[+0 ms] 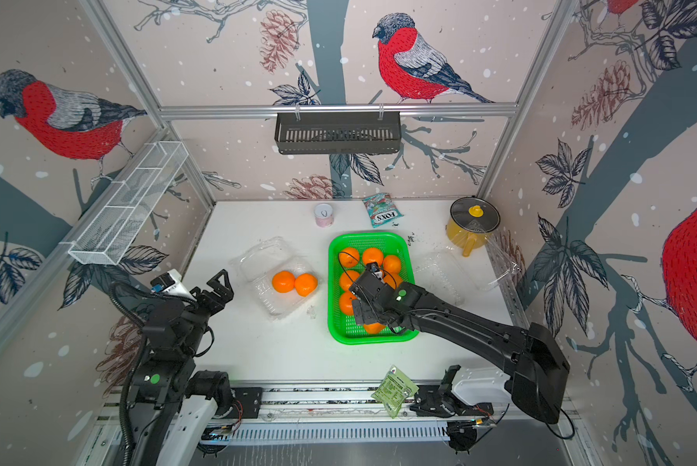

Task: Take oranges out of containers
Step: Place the orange in the basket, then pick up the orange from the packing box.

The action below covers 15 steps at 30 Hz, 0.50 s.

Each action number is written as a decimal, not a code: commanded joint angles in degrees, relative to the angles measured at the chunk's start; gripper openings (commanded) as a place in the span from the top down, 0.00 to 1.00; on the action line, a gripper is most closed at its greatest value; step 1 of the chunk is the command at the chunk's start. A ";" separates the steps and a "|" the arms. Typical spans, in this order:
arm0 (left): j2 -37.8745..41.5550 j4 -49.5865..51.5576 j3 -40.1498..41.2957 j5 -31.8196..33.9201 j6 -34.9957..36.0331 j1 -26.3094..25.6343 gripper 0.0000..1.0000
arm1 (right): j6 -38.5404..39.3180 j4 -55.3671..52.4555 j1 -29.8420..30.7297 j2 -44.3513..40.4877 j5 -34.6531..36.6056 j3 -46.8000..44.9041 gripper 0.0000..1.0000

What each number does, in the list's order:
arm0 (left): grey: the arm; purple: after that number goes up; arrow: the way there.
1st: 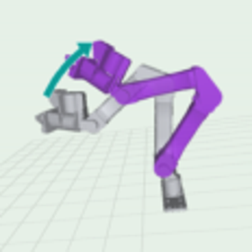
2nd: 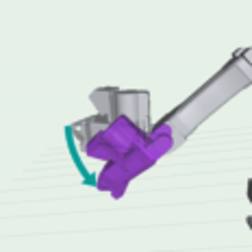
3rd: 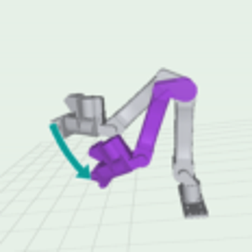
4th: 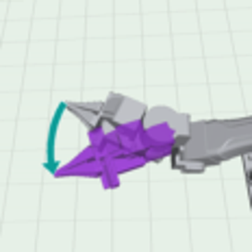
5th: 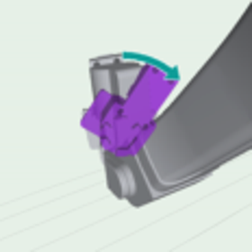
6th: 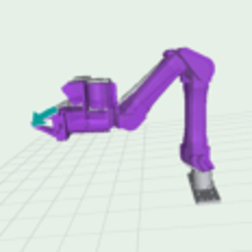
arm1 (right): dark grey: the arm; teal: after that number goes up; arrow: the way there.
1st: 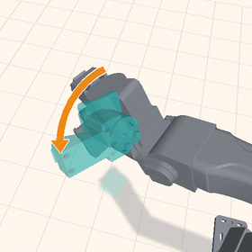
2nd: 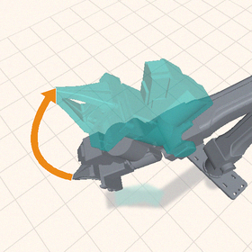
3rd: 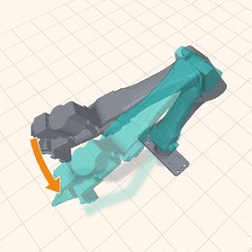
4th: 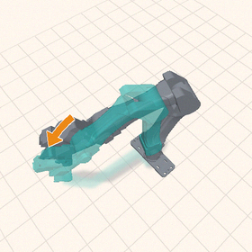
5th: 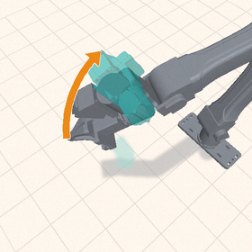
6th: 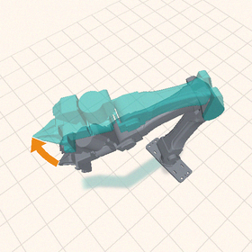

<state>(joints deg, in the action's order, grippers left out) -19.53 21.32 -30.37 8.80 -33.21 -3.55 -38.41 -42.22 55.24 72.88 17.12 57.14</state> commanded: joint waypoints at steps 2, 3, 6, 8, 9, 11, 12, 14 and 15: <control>-2.83 0.01 -0.80 -2.53 -1.63 -0.10 0.03 | 5.70 2.02 0.78 -0.47 3.68 6.27 0.01; -3.89 0.03 -0.93 -3.32 -1.61 -0.05 0.03 | 7.34 3.57 1.11 -0.21 3.60 7.95 0.01; -7.85 1.17 -2.41 -5.24 -1.56 -0.05 0.03 | 12.29 10.12 1.31 1.35 0.93 11.16 0.00; -10.09 2.20 -3.42 -5.93 -1.50 -0.05 0.03 | 16.06 13.79 1.40 4.02 -2.02 13.49 0.01; -10.88 2.52 -3.77 -6.26 -1.38 -0.05 0.03 | 18.22 14.90 1.51 6.06 -3.76 15.24 0.02; -11.48 2.67 -3.91 -6.69 -1.25 -0.01 0.03 | 22.12 15.40 2.00 10.69 -5.59 19.41 0.03; -11.54 2.53 -3.79 -6.98 -1.34 0.00 0.03 | 23.91 14.63 2.52 13.38 -5.41 22.11 0.03; -12.00 2.16 -3.73 -8.62 -1.06 0.03 0.03 | 25.40 10.84 3.33 18.04 -3.53 28.24 0.03; -13.17 2.72 -4.26 -9.70 -0.77 0.04 0.03 | 25.61 8.97 3.62 19.83 -2.19 30.99 0.04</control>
<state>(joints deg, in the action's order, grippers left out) -31.55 23.40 -33.65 2.37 -34.46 -3.55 -17.74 -31.27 58.26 89.82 13.80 83.48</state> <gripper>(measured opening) 0.973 0.970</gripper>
